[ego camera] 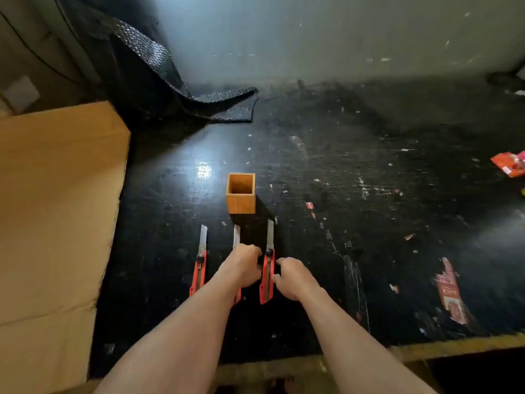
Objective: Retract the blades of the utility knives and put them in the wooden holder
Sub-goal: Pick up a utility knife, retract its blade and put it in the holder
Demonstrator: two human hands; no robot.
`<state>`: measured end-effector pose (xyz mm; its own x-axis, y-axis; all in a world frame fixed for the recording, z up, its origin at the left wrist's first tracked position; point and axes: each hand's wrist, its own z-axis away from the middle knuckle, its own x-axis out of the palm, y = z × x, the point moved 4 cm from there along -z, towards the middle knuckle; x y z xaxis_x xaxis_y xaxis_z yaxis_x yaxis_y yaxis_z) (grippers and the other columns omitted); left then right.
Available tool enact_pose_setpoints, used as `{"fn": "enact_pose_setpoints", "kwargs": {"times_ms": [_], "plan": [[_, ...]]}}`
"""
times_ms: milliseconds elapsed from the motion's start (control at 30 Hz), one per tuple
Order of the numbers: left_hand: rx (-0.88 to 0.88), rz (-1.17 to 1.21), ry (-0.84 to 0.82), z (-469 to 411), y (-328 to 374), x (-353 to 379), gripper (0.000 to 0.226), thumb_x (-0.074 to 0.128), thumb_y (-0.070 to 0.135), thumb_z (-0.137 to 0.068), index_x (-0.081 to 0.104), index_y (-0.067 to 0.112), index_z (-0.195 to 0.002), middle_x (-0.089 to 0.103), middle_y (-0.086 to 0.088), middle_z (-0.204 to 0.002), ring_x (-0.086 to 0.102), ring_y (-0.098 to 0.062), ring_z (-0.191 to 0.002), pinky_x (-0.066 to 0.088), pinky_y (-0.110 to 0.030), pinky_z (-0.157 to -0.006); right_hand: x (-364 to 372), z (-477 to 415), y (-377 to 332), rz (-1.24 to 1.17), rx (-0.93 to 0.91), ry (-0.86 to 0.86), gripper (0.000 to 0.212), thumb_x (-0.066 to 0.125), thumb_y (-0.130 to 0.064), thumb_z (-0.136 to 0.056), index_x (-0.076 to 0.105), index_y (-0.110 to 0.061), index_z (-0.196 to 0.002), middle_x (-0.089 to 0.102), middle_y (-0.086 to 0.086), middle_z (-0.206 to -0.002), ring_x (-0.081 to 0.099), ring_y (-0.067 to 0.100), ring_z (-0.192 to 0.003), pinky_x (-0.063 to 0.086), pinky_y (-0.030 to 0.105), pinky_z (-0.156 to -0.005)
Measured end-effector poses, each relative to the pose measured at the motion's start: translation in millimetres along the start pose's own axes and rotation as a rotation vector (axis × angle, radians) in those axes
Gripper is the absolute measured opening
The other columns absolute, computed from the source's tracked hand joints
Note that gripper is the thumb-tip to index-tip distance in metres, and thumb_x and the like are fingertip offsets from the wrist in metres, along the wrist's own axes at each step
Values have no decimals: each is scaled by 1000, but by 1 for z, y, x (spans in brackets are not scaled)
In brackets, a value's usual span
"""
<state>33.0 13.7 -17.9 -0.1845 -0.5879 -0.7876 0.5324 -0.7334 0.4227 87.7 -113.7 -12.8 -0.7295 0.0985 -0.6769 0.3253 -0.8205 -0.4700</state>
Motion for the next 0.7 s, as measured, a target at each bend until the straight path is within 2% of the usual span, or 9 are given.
{"fn": "enact_pose_setpoints", "kwargs": {"times_ms": [100, 200, 267, 400, 500, 600, 700], "plan": [[-64, 60, 11, -5, -1, 15, 24, 64, 13, -93, 71, 14, -115, 73, -5, -103, 70, -19, -91, 62, -36, -84, 7, -5, 6, -16, -4, 22, 38, 59, -20, -99, 58, -12, -136, 56, 10, -138, 64, 25, -116, 54, 37, -95], [-128, 98, 57, -5, -1, 28, 15, 64, 13, -94, 74, 13, -106, 74, -3, -92, 70, -17, -83, 63, -38, -82, 16, -11, 13, -88, 3, 39, 38, 61, -21, -98, 59, -16, -136, 56, 7, -135, 65, 21, -109, 57, 39, -94], [-170, 175, 87, -5, 2, 33, 19, 66, 10, -93, 74, 13, -111, 76, -4, -98, 72, -18, -91, 62, -37, -86, 21, -15, 18, -169, 15, 72, 36, 63, -19, -97, 61, -18, -133, 59, 4, -128, 66, 17, -104, 57, 39, -94], [-273, 349, 144, -7, 5, 47, 42, 70, 2, -90, 65, 9, -131, 73, -7, -120, 69, -18, -111, 59, -34, -96, 29, -19, 29, -345, 82, 132, 31, 64, -14, -96, 62, -21, -126, 68, -1, -108, 69, 13, -96, 61, 37, -88], [-304, 465, 194, -5, 9, 51, 40, 70, 5, -91, 65, 10, -131, 73, -6, -120, 70, -16, -109, 57, -28, -92, 26, -19, 38, -471, 109, 126, 28, 65, -12, -95, 61, -25, -119, 71, -4, -98, 72, 10, -88, 63, 37, -81], [-291, 546, 226, -4, 16, 46, 37, 69, 5, -93, 66, 11, -130, 73, -5, -120, 70, -15, -108, 56, -25, -88, 15, -14, 46, -540, 92, 151, 22, 66, -11, -94, 62, -25, -111, 73, -4, -94, 73, 8, -82, 64, 32, -73], [-243, 613, 215, -1, 22, 36, 34, 70, 8, -92, 69, 16, -125, 74, -2, -114, 72, -14, -101, 62, -34, -88, 2, -9, 46, -580, 39, 160, 21, 68, -12, -94, 63, -26, -109, 73, -3, -97, 73, 7, -83, 63, 29, -71]]}}
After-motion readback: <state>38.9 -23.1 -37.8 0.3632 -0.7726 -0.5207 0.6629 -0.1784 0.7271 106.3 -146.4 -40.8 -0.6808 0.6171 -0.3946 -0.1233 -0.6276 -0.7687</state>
